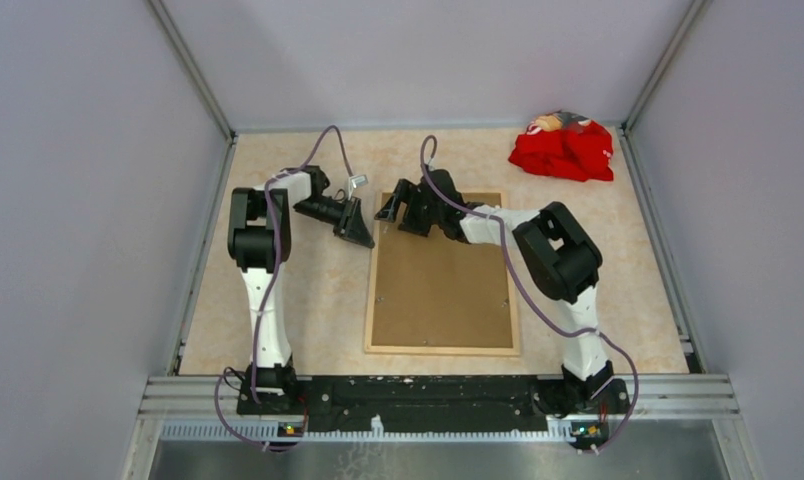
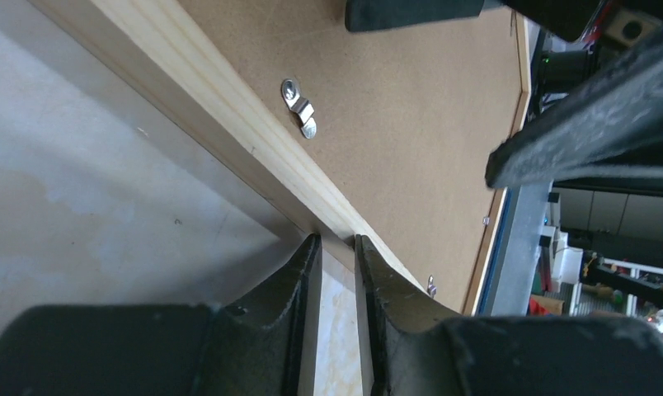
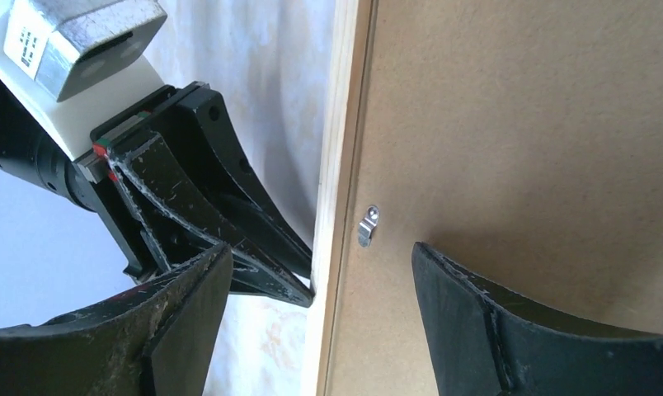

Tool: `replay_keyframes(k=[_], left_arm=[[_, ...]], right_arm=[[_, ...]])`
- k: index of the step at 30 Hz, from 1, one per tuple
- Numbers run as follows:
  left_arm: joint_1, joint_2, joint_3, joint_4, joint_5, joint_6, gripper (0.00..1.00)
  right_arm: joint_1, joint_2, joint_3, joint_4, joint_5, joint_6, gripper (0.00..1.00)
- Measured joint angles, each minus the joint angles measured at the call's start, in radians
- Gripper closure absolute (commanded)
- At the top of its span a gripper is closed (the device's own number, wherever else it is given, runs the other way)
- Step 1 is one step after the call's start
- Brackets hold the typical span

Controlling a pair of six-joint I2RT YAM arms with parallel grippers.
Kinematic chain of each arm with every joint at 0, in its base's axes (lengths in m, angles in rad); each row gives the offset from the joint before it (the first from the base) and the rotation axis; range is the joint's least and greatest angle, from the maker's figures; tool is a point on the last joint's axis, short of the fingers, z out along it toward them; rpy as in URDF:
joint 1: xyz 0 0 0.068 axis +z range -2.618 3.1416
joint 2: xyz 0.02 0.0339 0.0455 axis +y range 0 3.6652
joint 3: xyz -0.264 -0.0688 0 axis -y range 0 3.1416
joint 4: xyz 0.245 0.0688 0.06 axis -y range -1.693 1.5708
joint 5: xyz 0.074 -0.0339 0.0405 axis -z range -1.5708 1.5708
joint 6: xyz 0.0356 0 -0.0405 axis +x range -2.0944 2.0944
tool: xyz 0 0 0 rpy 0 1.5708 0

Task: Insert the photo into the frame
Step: Install the photo frame at the center of the board.

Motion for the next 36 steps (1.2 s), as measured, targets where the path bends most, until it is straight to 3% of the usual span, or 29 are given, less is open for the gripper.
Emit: replay_keyframes(k=[36], left_arm=[[0.012, -0.013, -0.052, 0.065, 0.032, -0.053, 0.76]], right_arm=[[0.028, 0.07, 0.027, 0.092, -0.061, 0.103, 0.23]])
